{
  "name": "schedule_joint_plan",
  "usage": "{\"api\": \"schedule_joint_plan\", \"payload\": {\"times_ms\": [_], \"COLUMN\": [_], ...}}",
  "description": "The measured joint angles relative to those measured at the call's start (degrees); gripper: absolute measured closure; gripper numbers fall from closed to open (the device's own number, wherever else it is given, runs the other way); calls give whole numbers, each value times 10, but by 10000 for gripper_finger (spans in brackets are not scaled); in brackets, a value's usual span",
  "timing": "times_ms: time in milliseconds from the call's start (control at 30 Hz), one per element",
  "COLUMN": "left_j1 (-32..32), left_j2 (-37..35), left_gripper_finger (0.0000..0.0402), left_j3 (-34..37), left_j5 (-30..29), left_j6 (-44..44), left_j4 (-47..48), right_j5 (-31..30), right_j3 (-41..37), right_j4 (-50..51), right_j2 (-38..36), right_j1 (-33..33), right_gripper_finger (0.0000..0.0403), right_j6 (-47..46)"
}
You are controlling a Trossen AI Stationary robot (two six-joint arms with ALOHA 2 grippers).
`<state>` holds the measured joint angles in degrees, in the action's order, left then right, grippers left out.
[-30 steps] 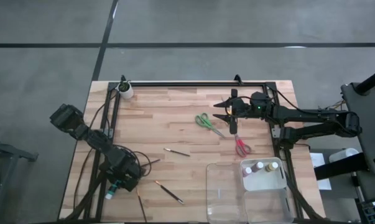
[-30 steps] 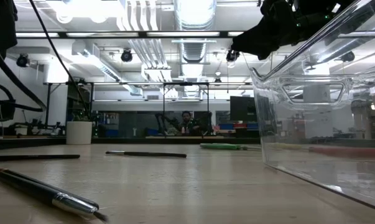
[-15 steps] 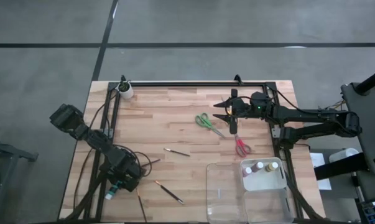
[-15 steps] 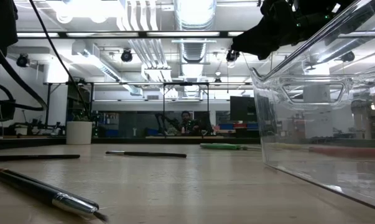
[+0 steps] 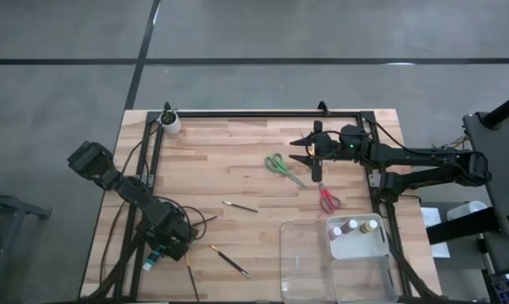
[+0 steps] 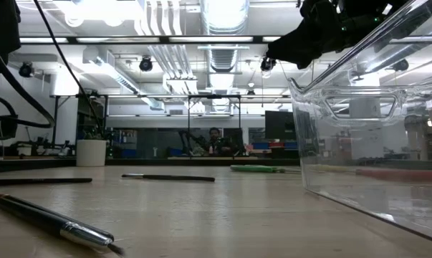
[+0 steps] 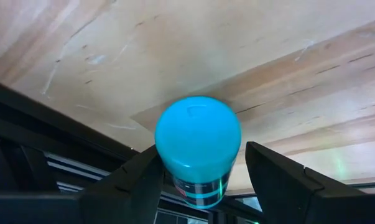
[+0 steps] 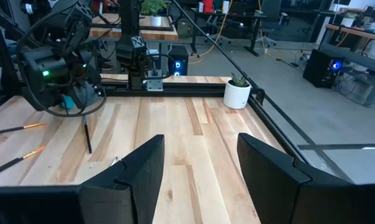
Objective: Pick & Place Paint Supplies
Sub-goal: Put the blue paint bottle into the white bin
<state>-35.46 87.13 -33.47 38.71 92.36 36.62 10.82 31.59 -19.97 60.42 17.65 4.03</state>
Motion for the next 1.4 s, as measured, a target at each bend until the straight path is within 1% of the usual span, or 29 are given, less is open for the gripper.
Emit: {"api": "schedule_joint_plan", "payload": {"times_ms": [167, 467, 533, 733, 833, 933, 1167, 1400], "left_j1": [0, 0, 0, 0, 0, 0, 0, 3], "left_j2": [0, 0, 0, -1, -1, -1, -1, -1], "left_gripper_finger": [179, 185, 199, 259, 271, 266, 233, 230], "left_j3": [0, 0, 0, 0, 0, 0, 0, -4], "left_j5": [-16, -17, -17, -15, -14, -14, -18, -28], "left_j6": [4, 4, 4, 4, 4, 5, 8, 13], "left_j4": [0, -2, -2, -3, -3, -4, -6, -8], "right_j5": [0, 0, 0, 0, 0, 0, 0, 0], "right_j3": [0, 0, 0, 0, 0, 0, 0, 0], "right_j4": [0, 0, 0, 0, 0, 0, 0, 0], "right_j2": [0, 0, 0, 0, 0, 0, 0, 0], "right_j1": [0, 0, 0, 0, 0, 0, 0, 0], "right_gripper_finger": [202, 202, 202, 202, 202, 202, 202, 202], "right_j6": [0, 0, 0, 0, 0, 0, 0, 0]}}
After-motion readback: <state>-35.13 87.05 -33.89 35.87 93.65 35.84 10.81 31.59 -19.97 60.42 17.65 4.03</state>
